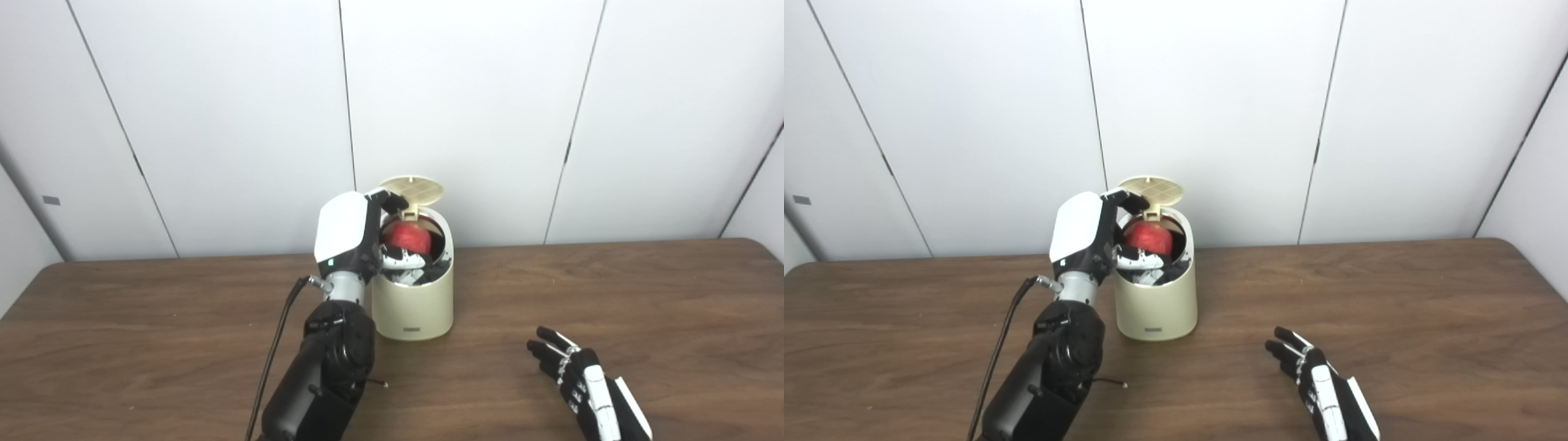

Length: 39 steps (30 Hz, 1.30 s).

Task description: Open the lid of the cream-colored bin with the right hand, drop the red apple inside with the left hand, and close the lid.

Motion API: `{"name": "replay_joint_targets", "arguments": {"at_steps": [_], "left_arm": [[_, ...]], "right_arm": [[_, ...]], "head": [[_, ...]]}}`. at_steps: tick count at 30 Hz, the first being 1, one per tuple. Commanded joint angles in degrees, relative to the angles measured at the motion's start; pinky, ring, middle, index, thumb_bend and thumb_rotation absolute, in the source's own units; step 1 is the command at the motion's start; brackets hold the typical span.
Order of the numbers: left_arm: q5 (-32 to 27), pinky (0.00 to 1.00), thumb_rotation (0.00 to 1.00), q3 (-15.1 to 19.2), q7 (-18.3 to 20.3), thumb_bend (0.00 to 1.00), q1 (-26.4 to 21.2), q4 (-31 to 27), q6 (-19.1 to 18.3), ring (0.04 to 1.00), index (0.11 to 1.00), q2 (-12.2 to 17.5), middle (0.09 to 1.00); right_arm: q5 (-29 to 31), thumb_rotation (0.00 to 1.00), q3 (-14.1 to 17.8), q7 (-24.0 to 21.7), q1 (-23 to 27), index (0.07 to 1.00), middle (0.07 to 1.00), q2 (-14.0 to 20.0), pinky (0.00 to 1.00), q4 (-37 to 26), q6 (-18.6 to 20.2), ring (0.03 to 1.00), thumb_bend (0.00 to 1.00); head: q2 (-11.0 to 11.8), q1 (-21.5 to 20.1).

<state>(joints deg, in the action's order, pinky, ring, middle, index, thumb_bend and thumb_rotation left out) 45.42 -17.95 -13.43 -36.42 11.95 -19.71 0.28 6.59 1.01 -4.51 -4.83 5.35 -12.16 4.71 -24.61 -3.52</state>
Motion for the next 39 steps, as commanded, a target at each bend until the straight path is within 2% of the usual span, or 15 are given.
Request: {"name": "replay_joint_targets", "arguments": {"at_steps": [1,9,11,12,13,14,15,16,18,21,26,28,35,39], "left_arm": [[1.23,0.54,0.00,-0.02,0.52,1.00,-1.28,-0.93,-1.11,0.654,0.694,0.75,0.716],[0.99,0.55,0.00,0.10,0.42,0.99,-1.13,-1.54,-1.25,0.667,0.692,0.56,0.730],[0.80,0.46,0.00,0.26,0.03,0.96,-1.15,-1.41,-0.96,0.567,0.643,0.47,0.646],[0.51,0.45,0.00,0.46,-0.12,0.95,-1.16,-1.31,-0.79,0.549,0.635,0.37,0.631],[0.25,0.43,0.00,0.64,-0.31,0.91,-1.17,-1.21,-0.64,0.525,0.607,0.27,0.604],[0.10,0.41,0.00,0.81,-0.58,0.68,-1.12,-1.19,-0.50,0.501,0.538,0.15,0.534],[0.05,0.40,0.00,0.94,-0.80,0.59,-0.94,-1.43,-0.44,0.456,0.514,0.03,0.535],[0.07,0.39,0.00,1.01,-0.93,0.53,-0.81,-1.63,-0.42,0.434,0.489,-0.05,0.552],[-0.17,0.36,0.00,1.26,-1.37,0.49,-0.50,-1.93,0.13,0.432,0.479,-0.20,0.557],[-1.13,0.33,0.00,1.90,-1.87,0.48,-0.04,-2.57,1.45,0.417,0.491,-0.43,0.528],[-2.59,0.33,0.00,3.15,-3.35,0.47,0.39,-3.51,4.09,0.392,0.505,-0.83,0.474],[-3.28,0.33,0.00,3.73,-3.84,0.47,0.44,-3.89,4.56,0.402,0.500,-1.10,0.481],[-4.79,0.53,0.00,5.58,-5.16,0.50,0.79,-6.30,5.56,0.475,0.459,-1.95,0.513],[-6.45,0.41,0.00,6.79,-5.89,0.50,1.43,-8.07,7.42,0.444,0.460,-2.33,0.523]], "right_arm": [[-0.08,1.00,-0.78,-0.94,-0.20,0.810,0.790,0.29,0.89,-1.12,0.63,0.865,0.48],[0.11,1.00,-0.64,-0.73,-0.29,0.809,0.786,0.23,0.89,-1.53,1.26,0.863,0.48],[0.31,0.99,-0.54,-0.65,-0.29,0.805,0.784,0.08,0.89,-1.62,1.51,0.861,0.49],[0.31,0.99,-0.51,-0.61,-0.29,0.804,0.784,0.05,0.89,-1.61,1.60,0.861,0.49],[0.31,0.99,-0.47,-0.56,-0.28,0.806,0.783,0.01,0.89,-1.59,1.71,0.861,0.49],[0.38,0.99,-0.41,-0.50,-0.28,0.807,0.782,-0.06,0.89,-1.55,1.83,0.861,0.50],[0.34,0.99,-0.38,-0.41,-0.28,0.808,0.781,-0.09,0.89,-1.59,2.08,0.864,0.50],[0.31,1.00,-0.35,-0.36,-0.29,0.808,0.782,-0.11,0.90,-1.64,2.28,0.866,0.50],[0.13,1.00,-0.35,-0.41,-0.33,0.809,0.782,0.00,0.90,-1.62,2.33,0.867,0.50],[0.12,1.00,-0.33,-0.65,-0.36,0.816,0.786,0.24,0.91,-1.38,1.92,0.872,0.49],[0.62,1.00,-0.10,-0.73,-0.47,0.813,0.782,0.20,0.89,-1.38,1.91,0.867,0.50],[0.62,1.00,-0.11,-0.76,-0.46,0.813,0.780,0.27,0.89,-1.33,1.85,0.865,0.49],[0.11,1.00,-0.19,-0.81,-0.51,0.819,0.783,0.63,0.90,-0.92,1.52,0.868,0.48],[0.21,1.00,-0.10,-0.78,-0.47,0.817,0.783,0.72,0.90,-0.89,1.65,0.870,0.49]], "head": [[-0.12,0.00],[-0.21,0.14],[-0.21,0.14],[-0.21,0.14],[-0.21,0.14],[-0.21,0.14],[-0.27,0.36],[-0.27,0.36],[-0.25,0.43],[-0.27,0.52],[-0.20,0.71],[-0.16,0.81],[-0.17,1.00],[-0.14,1.29]]}}
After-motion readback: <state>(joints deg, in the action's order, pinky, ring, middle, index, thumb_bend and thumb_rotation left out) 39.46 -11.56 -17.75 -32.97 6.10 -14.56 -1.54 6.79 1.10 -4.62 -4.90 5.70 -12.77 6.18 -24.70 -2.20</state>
